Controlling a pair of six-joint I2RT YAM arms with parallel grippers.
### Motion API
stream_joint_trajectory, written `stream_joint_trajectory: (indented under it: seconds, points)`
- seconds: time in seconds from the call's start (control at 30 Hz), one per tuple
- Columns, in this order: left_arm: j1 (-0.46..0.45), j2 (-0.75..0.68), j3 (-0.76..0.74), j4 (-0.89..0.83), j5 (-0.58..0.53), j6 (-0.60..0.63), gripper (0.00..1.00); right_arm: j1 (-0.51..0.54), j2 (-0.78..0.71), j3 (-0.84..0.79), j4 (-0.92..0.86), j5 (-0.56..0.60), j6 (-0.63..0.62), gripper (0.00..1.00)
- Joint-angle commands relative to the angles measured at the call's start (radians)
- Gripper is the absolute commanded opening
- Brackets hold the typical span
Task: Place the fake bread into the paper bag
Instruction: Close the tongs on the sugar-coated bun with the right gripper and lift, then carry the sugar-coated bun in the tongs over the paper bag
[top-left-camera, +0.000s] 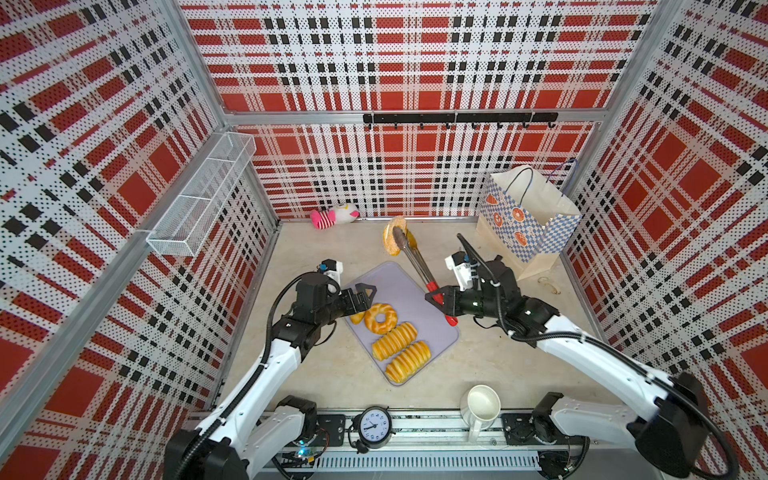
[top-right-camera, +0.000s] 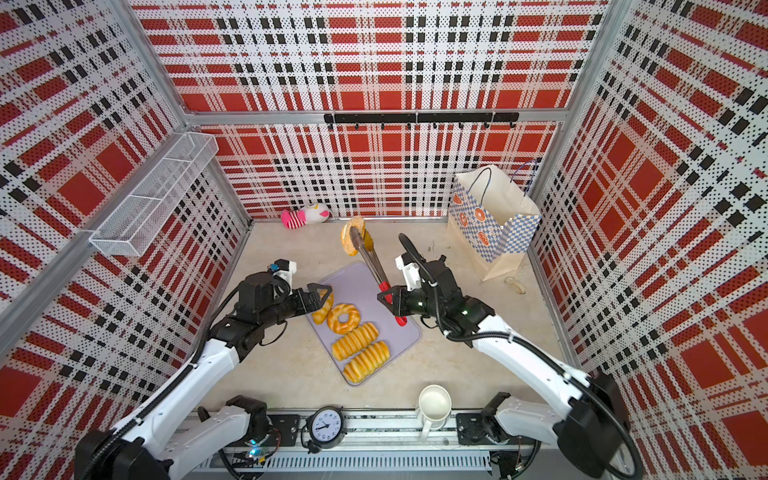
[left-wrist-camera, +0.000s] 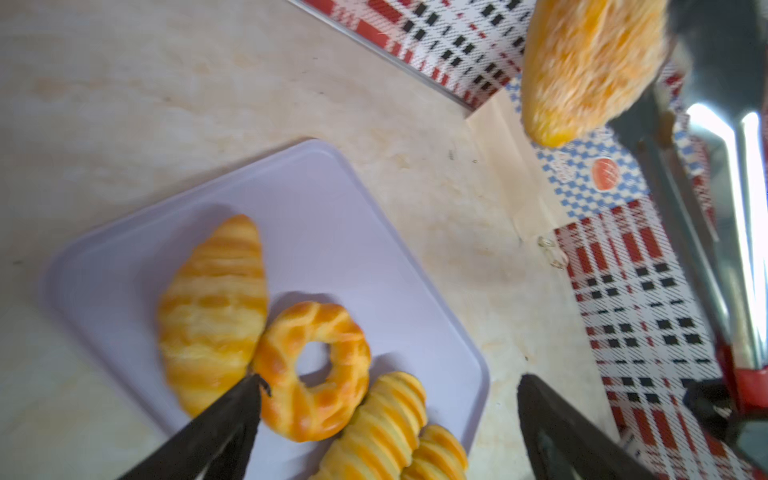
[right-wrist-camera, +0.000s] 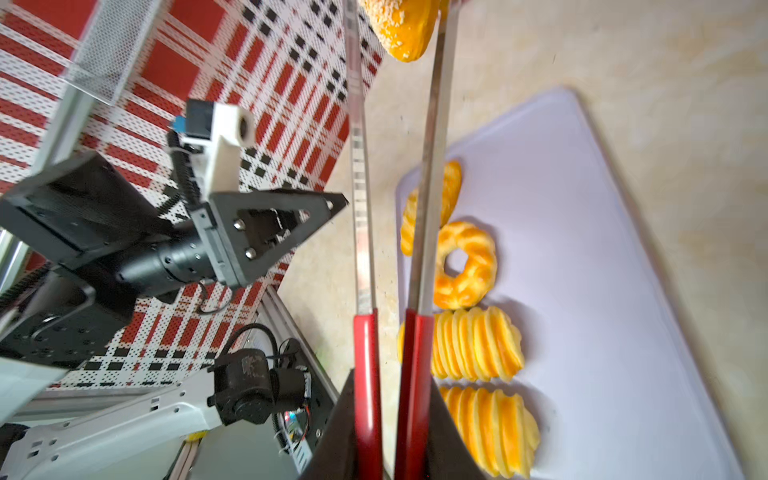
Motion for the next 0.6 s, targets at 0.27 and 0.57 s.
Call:
stream_joint_trajectory:
  seconds: [0.27, 0.57]
  points:
    - [-0.254, 0.022, -0.040, 0.521, -0.023, -0.134, 0.98, 0.004, -0.296, 0.108, -0.210, 0.450, -0.291, 0.12]
    - [-0.350, 0.224, 0.069, 0.636, -0.023, -0.099, 0.98, -0.033, -0.335, 0.213, -0.327, 0.663, -0.350, 0.13]
